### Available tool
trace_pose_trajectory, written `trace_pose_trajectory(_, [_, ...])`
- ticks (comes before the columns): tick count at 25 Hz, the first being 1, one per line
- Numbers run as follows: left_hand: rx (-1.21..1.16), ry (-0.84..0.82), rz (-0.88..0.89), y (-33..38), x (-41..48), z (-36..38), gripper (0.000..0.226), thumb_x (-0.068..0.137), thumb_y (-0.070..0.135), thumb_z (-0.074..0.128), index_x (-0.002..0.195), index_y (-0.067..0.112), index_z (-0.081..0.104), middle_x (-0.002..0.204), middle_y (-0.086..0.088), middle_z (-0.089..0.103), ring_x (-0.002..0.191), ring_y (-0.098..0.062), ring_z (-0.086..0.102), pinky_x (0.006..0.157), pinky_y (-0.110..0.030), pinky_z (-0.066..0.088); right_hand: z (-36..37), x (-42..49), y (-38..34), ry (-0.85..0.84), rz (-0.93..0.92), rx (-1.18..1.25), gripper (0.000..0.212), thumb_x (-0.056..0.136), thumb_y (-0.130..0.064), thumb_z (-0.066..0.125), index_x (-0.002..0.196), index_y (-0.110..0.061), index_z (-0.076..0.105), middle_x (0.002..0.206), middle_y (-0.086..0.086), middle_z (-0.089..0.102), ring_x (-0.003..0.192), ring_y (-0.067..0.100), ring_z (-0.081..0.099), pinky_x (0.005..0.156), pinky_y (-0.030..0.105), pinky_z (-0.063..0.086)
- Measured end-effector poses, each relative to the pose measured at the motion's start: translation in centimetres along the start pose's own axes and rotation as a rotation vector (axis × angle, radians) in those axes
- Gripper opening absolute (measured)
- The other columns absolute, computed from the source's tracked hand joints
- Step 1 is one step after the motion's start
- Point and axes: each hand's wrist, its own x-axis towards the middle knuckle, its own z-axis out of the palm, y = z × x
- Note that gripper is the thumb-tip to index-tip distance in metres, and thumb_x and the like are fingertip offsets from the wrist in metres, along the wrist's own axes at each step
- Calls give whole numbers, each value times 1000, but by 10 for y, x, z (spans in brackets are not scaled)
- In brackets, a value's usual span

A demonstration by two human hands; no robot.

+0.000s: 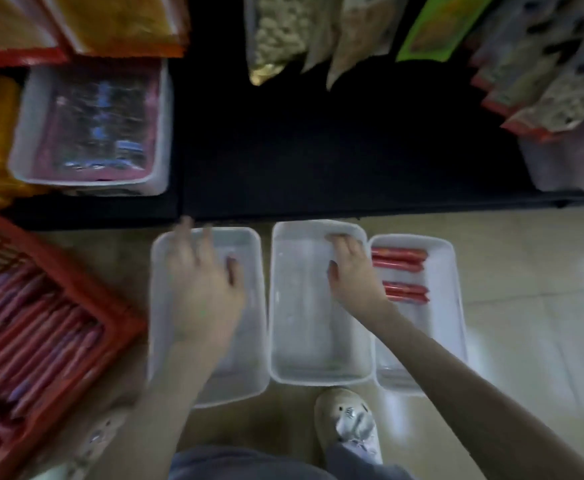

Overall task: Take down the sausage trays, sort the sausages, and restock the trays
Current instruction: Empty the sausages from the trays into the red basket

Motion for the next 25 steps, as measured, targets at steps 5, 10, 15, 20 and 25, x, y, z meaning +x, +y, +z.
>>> trace_pose_trajectory(5, [53, -527, 558, 107, -33, 120, 53, 99, 22, 36, 148, 7, 26, 157, -15, 15, 145, -30, 12, 116, -35, -5, 30, -22, 170, -158, 315, -202, 63, 86, -1, 45, 146, -8, 27, 149, 11, 32, 136, 28, 29, 111, 39, 26])
trace_pose_trajectory(10, [243, -662, 719, 107, -47, 182, 63, 95, 18, 46, 150, 4, 18, 158, -16, 10, 146, -31, 7, 111, -37, -12, 77, -13, 222, -203, 244, -465, 60, 82, -5, 57, 138, -9, 37, 135, 13, 43, 126, 32, 41, 108, 47, 30])
trace_pose_trajectory(15, [31, -539, 751, 108, -50, 197, 49, 80, 11, 60, 127, -2, 56, 133, -19, 53, 123, -35, 52, 106, -42, 31, 80, -25, 201, -197, 535, -111, 33, 88, -10, 49, 120, -7, 44, 114, 11, 56, 102, 32, 55, 82, 39, 42])
trace_pose_trajectory(20, [-650, -1096, -40, 151, -48, 183, 46, 94, 27, 56, 137, 22, 39, 133, 3, 49, 119, -10, 51, 102, -24, 40, 38, -41, 148, 154, 663, 1427, 11, 93, -4, 49, 87, -7, 58, 79, 7, 64, 79, 22, 63, 78, 38, 51])
trace_pose_trajectory(25, [-910, -1287, -262, 150, -31, 178, 47, 90, 11, 61, 130, 24, 38, 105, -9, 64, 97, -19, 65, 87, -29, 53, 27, -21, 139, -53, 527, 1310, 28, 81, -47, 60, 97, -24, 63, 101, 17, 54, 107, 32, 57, 96, 47, 47])
